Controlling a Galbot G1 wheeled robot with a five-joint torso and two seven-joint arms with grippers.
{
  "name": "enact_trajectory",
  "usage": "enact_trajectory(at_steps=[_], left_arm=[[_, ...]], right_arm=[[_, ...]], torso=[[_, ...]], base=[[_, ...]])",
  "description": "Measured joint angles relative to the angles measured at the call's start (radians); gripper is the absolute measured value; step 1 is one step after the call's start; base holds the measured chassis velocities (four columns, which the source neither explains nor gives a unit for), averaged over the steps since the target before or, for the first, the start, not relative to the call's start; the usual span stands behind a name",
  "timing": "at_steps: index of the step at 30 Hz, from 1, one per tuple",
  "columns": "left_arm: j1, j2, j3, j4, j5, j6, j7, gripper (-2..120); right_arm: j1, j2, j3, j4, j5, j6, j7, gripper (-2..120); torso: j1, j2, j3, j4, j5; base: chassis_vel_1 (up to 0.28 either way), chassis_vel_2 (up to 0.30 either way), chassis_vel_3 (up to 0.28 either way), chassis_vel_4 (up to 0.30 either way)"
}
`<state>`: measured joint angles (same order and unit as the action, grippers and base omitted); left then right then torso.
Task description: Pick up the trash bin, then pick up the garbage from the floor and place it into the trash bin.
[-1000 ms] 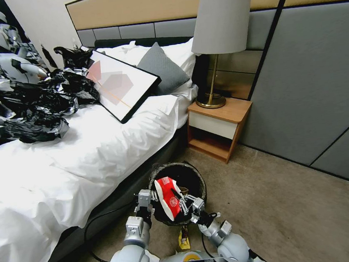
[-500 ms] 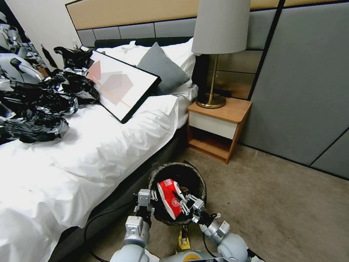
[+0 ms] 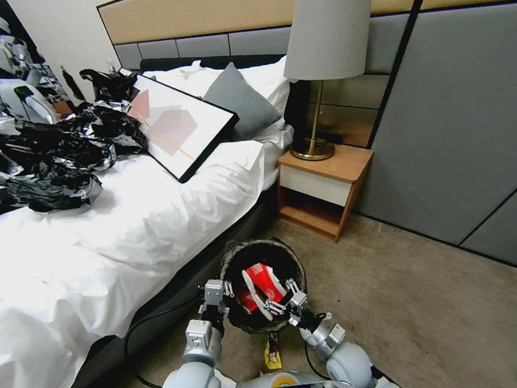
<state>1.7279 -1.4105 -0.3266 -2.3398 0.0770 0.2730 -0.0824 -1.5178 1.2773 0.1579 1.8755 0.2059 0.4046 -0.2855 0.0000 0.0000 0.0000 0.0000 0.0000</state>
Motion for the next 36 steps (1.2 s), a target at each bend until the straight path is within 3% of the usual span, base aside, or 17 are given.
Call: enact_trajectory(at_steps=[6, 13, 19, 23, 36], left_arm=[[-0.004, 0.0, 0.002, 0.0, -0.004, 0.001, 0.003, 1], [-0.002, -0.001, -0.007, 0.001, -0.002, 0.001, -0.001, 0], [0.004, -0.004, -0.007, 0.001, -0.004, 0.0, 0.0, 0], [0.008, -0.004, -0.009, 0.001, -0.003, 0.0, -0.001, 0], [0.011, -0.008, -0.007, -0.003, -0.001, -0.002, -0.001, 0]], right_arm=[[-0.005, 0.001, 0.02, 0.026, -0.047, 0.013, 0.009, 112], [-0.017, 0.018, 0.061, 0.117, -0.109, 0.056, 0.057, 114], [-0.033, 0.068, 0.125, 0.307, -0.24, 0.109, 0.176, 108], [-0.055, 0.085, 0.172, 0.399, -0.255, 0.112, 0.228, 102], [-0.091, 0.094, 0.213, 0.456, -0.246, 0.123, 0.229, 100]], torso=[[0.0, 0.0, 0.0, 0.0, 0.0], [0.0, 0.0, 0.0, 0.0, -0.0002], [0.0, 0.0, 0.0, -0.0001, -0.0002], [0.0, 0.0, 0.0, 0.0001, -0.0001], [0.0, 0.0, 0.0, 0.0, 0.0]], base=[[0.0, 0.0, 0.0, 0.0], [0.0, 0.0, 0.0, 0.0], [0.0, 0.0, 0.0, 0.0], [0.0, 0.0, 0.0, 0.0], [0.0, 0.0, 0.0, 0.0]])
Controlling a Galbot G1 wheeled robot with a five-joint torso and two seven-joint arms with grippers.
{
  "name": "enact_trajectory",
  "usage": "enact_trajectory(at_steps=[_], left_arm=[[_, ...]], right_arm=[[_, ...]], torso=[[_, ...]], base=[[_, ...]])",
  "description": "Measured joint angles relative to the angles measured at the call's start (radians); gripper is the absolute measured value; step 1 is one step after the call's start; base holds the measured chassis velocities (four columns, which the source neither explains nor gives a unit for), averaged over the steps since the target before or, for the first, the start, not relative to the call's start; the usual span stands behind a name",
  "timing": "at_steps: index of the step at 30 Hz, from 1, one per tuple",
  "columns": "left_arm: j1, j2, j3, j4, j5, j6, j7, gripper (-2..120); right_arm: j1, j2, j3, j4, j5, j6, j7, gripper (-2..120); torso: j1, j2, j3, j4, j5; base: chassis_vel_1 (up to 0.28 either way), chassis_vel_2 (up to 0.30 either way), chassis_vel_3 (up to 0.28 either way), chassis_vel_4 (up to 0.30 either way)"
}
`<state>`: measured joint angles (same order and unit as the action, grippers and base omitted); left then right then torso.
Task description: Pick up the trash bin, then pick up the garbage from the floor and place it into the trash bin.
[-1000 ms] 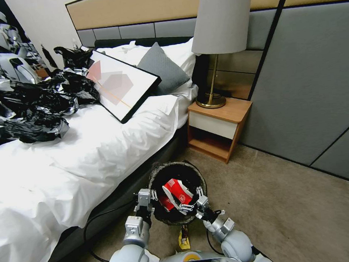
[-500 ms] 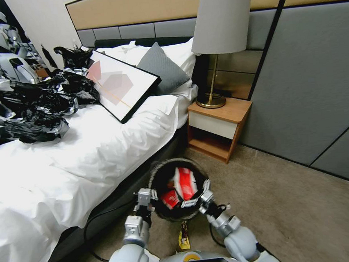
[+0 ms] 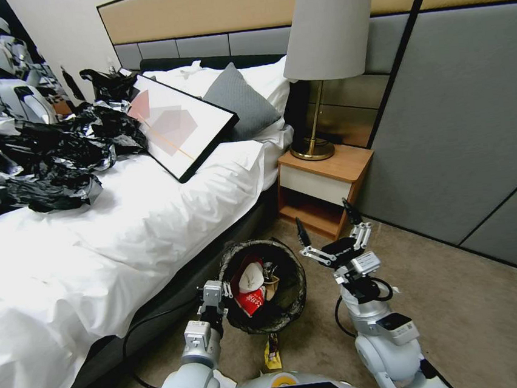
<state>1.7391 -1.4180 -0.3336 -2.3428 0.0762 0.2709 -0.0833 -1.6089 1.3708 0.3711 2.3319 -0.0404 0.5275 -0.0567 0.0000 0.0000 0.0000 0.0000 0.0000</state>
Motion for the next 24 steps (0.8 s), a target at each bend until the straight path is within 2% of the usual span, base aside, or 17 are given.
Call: enact_trajectory(at_steps=[11, 24], left_arm=[[-0.005, 0.0, -0.007, 0.001, -0.008, -0.001, -0.001, 0], [0.001, 0.003, -0.019, -0.007, -0.023, -0.002, -0.021, 0]], right_arm=[[-0.041, 0.029, 0.055, -0.002, -0.034, 0.047, 0.008, 100], [-0.099, 0.067, 0.129, -0.109, -0.022, 0.085, 0.089, 100]], torso=[[0.0, 0.0, 0.0, -0.0001, -0.0001], [0.0, 0.0, 0.0, -0.0001, 0.0]], base=[[0.0, 0.0, 0.0, 0.0], [0.0, 0.0, 0.0, 0.0]])
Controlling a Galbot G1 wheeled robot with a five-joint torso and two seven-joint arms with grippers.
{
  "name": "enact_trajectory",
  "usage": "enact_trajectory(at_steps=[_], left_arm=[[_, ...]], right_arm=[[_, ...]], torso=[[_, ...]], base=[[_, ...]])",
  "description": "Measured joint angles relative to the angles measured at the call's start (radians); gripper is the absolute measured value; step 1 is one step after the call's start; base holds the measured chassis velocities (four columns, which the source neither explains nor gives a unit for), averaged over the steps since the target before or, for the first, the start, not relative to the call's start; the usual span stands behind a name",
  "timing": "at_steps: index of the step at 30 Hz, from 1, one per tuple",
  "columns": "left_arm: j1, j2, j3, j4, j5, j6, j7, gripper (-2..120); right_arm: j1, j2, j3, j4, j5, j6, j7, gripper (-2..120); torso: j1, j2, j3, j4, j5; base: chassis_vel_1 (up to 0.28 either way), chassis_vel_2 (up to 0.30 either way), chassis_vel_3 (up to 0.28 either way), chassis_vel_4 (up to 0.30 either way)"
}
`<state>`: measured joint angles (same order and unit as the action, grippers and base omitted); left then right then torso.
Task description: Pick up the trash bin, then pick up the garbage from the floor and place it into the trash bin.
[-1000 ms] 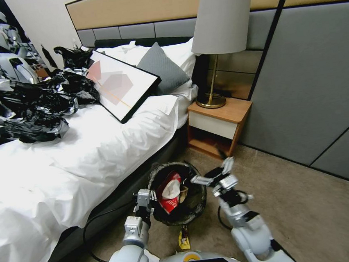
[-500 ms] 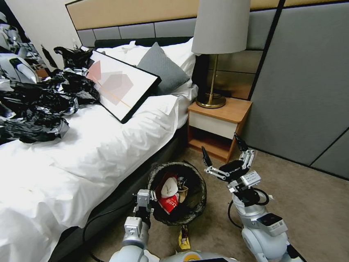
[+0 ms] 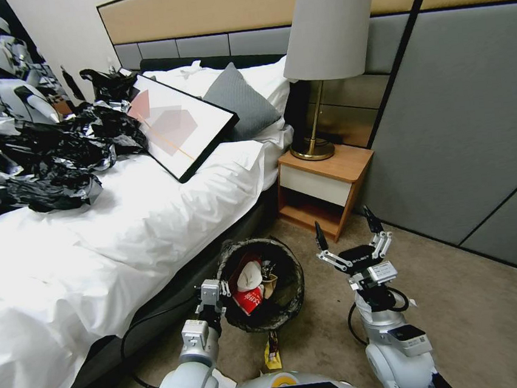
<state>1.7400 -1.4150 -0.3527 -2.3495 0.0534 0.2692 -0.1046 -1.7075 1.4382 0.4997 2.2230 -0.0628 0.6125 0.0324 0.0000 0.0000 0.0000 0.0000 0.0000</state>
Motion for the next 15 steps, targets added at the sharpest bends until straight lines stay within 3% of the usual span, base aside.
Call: enact_trajectory(at_steps=[15], left_arm=[[0.024, -0.001, 0.001, -0.016, -0.008, 0.008, -0.025, 0]], right_arm=[[0.035, -0.007, 0.004, -0.032, 0.018, -0.01, 0.001, 100]], torso=[[0.0, 0.0, 0.0, 0.0001, 0.0]], base=[[0.0, 0.0, 0.0, 0.0]])
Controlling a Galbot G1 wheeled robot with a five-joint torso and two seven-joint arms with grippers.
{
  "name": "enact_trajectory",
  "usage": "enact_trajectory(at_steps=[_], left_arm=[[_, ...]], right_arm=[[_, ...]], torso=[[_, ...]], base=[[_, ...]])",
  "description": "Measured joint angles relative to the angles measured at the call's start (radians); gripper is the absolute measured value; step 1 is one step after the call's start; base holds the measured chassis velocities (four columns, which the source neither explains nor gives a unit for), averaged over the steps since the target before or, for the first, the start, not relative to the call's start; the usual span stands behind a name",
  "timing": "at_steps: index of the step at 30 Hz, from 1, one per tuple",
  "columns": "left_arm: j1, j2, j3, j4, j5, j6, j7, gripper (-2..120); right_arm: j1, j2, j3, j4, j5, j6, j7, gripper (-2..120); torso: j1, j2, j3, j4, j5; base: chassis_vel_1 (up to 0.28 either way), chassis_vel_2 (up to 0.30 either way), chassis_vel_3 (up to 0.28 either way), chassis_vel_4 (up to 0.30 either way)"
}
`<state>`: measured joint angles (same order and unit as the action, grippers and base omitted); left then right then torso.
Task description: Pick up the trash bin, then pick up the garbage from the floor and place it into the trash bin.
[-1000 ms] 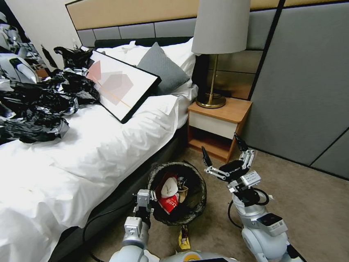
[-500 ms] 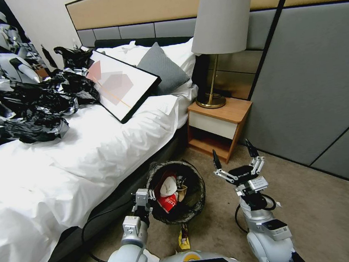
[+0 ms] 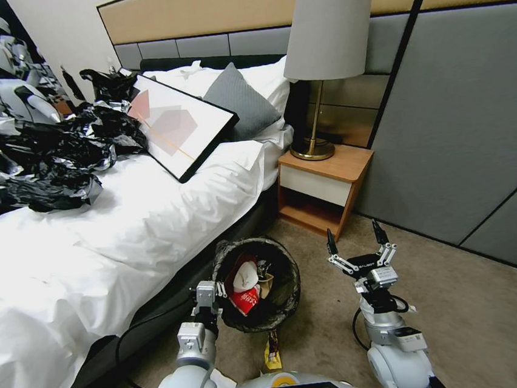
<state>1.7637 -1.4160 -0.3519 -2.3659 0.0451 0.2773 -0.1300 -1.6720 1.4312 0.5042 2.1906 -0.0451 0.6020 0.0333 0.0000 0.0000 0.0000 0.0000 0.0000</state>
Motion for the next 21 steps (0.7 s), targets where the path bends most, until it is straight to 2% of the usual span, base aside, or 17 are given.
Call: enact_trajectory(at_steps=[13, 21], left_arm=[[-0.002, 0.0, 0.003, 0.002, -0.001, 0.001, 0.004, 0], [0.0, 0.0, 0.004, 0.003, -0.001, 0.0, 0.006, 0]], right_arm=[[0.011, 0.001, -0.011, -0.007, 0.027, -0.018, 0.018, 100], [0.012, 0.001, -0.028, -0.01, 0.039, -0.04, 0.055, 100]], torso=[[0.0, 0.0, 0.0, 0.0, 0.0001], [0.0, 0.0, 0.0, -0.0001, 0.0]], base=[[0.0, 0.0, 0.0, 0.0], [0.068, 0.066, 0.072, 0.066]])
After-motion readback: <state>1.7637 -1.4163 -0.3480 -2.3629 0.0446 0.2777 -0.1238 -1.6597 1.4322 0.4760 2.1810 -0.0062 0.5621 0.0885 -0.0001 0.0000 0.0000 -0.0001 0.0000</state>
